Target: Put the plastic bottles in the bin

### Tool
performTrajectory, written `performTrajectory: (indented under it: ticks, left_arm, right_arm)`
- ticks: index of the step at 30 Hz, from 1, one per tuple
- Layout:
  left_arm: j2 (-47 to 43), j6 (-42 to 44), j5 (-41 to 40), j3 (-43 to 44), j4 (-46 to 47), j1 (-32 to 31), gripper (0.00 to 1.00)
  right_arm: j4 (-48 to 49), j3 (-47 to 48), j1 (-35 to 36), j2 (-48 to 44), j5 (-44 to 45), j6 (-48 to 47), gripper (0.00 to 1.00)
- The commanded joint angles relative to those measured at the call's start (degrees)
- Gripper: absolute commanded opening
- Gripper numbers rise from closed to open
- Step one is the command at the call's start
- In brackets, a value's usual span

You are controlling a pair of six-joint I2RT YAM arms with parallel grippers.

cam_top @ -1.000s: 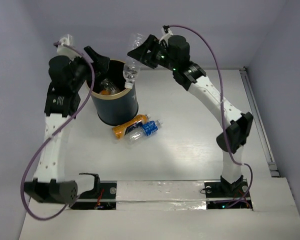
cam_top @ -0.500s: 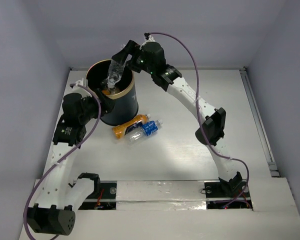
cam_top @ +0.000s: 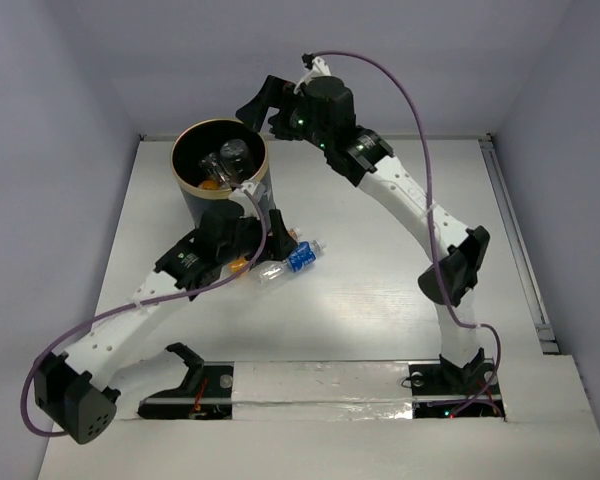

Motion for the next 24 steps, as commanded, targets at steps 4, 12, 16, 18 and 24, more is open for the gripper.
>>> performTrajectory:
  ticks: [4,12,16,18,24]
  left_arm:
    - [2.3,-0.5,-5.7,-0.6,2.1,-2.3,0.75]
    - [4.0,1.3,-3.6,-1.3,3.1,-3.6,0.80]
    - [9.2,5.2,-6.4,1.7,-1.1,-6.5,0.81]
    - [12.1,6.5,-6.3,2.1,-1.6,-7.1,0.83]
    - [18.3,9.4,-7.1,5.0,-3.1,-7.6,0.85]
  right_arm:
    - [-2.6,-2.2,-0.1,-6.1,-4.9,-5.9,1.00]
    - [-2.9,-5.7,-0.1,-8.8,-4.6,-6.2,0.67]
    - [1.7,-18.2,-0.6,-21.2,-3.0,-6.7,0.00]
    - [4.0,-29.2,-0.6,-26.7,-2.5,-7.1,0.00]
    - [9.6,-57.3,-2.5,-47.0,-2.0,-5.1,0.35]
